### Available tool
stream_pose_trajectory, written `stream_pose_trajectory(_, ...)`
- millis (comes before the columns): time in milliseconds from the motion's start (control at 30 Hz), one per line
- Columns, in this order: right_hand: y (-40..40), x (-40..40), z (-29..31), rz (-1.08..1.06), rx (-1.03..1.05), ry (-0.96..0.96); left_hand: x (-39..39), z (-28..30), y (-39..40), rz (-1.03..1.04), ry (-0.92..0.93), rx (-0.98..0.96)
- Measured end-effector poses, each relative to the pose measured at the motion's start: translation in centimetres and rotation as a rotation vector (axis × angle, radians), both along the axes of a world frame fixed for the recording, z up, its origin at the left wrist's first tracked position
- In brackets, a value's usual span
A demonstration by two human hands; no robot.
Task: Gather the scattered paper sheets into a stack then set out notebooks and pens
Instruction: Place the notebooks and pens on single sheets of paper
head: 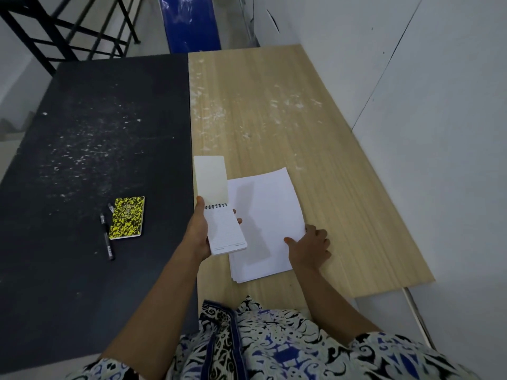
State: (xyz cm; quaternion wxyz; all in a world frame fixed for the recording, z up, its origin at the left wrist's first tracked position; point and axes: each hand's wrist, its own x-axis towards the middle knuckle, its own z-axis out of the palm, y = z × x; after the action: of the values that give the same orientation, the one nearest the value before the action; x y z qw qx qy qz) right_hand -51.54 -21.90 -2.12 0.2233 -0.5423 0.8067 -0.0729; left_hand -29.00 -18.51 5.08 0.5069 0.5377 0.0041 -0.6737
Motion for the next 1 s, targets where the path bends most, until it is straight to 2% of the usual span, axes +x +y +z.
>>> stream_pose_trajectory(133, -0.1, -0.2, 0.1, -0.03, -0.157, -0.007, 0.4, -0.3, 0.2, 0.021, -0.002, -0.008)
stream_pose_trajectory(367, -0.6, 0.5, -0.1, -0.076, -0.249, 0.025, 1.1, -0.4, -0.1, 0.066, -0.012, -0.015)
stream_pose_trajectory(467, -0.4, 0.7, -0.4, -0.107, -0.392, 0.015, 1.8, -0.7, -0.4, 0.086, 0.001, 0.0)
stream_pose_trajectory(567, -0.4, 0.9, 0.6, -0.093, -0.541, -0.214, 2.7, -0.9, -0.4, 0.093, 0.01, 0.006)
stream_pose_trajectory(667, -0.7, 1.8, 1.7, -0.089, -0.556, -0.454, 3.8, -0.7, -0.4, 0.141, -0.041, 0.01)
stream_pose_trajectory(800, -2.0, 3.1, 2.0, -0.268, -0.333, -0.794, 6.6, 0.1, -0.4, 0.214, -0.134, 0.006)
stream_pose_trajectory(1000, -1.7, 4.9, 3.0, -0.259, -0.149, -1.066, 11.7, 1.3, -0.1, 0.284, -0.171, -0.022)
